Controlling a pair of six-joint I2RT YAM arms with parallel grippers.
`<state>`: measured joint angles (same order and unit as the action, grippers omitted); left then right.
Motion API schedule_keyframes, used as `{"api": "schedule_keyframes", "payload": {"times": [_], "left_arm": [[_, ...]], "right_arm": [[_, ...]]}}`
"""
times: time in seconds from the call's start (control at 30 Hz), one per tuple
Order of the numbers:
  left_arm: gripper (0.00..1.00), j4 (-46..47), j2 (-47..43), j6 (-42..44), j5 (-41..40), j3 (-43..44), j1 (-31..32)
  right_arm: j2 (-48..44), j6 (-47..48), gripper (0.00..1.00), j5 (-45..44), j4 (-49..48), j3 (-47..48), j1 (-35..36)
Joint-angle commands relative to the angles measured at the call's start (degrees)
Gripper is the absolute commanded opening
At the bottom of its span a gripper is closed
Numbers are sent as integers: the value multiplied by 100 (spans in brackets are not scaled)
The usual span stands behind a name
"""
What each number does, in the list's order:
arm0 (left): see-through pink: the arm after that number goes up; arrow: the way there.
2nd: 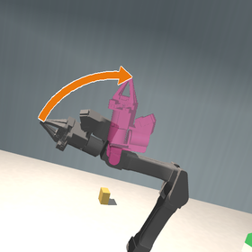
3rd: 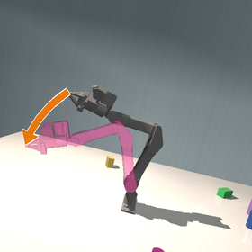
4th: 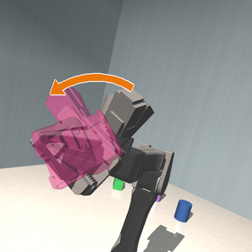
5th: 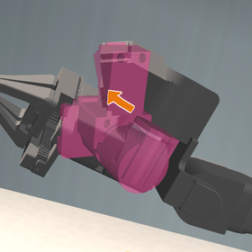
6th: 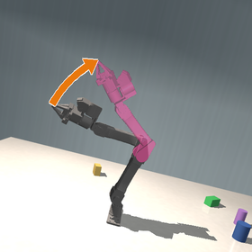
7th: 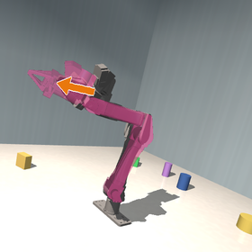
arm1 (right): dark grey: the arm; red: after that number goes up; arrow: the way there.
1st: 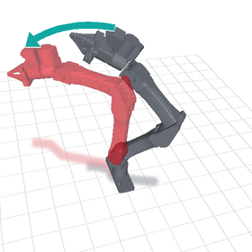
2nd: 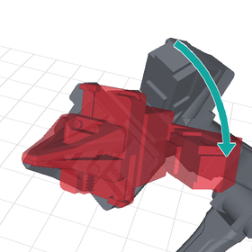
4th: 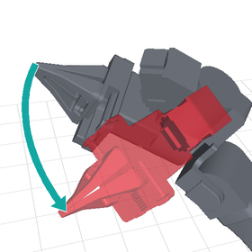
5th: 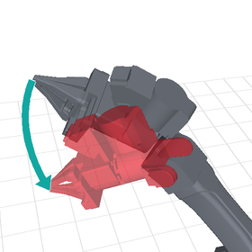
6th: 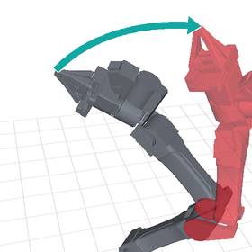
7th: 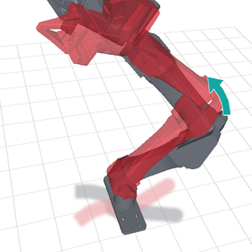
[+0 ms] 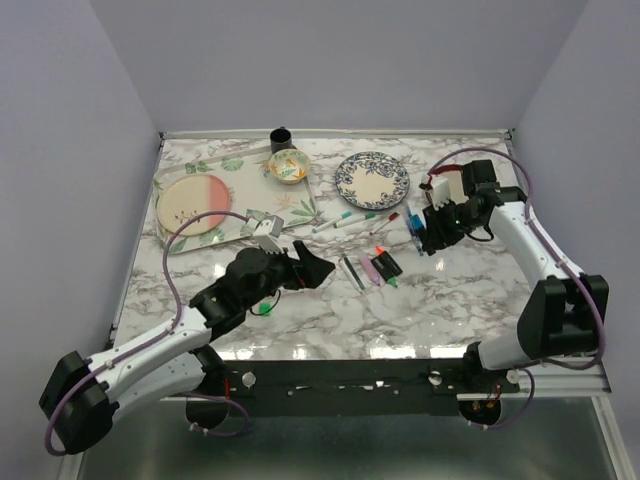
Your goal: Open the pen caps
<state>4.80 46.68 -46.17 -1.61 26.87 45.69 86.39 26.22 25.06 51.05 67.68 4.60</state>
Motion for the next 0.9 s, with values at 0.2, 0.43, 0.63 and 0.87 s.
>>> {"api": "schedule_keyframes", "payload": {"times": [0.2,0.43,0.63,0.87], "left_arm": [[92,2096,2334,-1517,-928,1109,976],[79,1744,3382,-1755,-1465,1812,1205],[76,1656,3945,-1614,-1579,2243,1240],[67,1586,4341,-1570,-1579,2489,1240]], "right_arm": [[-1036,463,1,1862,-403,-870,841],[-1045,569,1,1880,-324,-888,963],[-1001,551,1,1792,-332,-897,1078],[-1001,507,0,1739,-429,-914,1183]]}}
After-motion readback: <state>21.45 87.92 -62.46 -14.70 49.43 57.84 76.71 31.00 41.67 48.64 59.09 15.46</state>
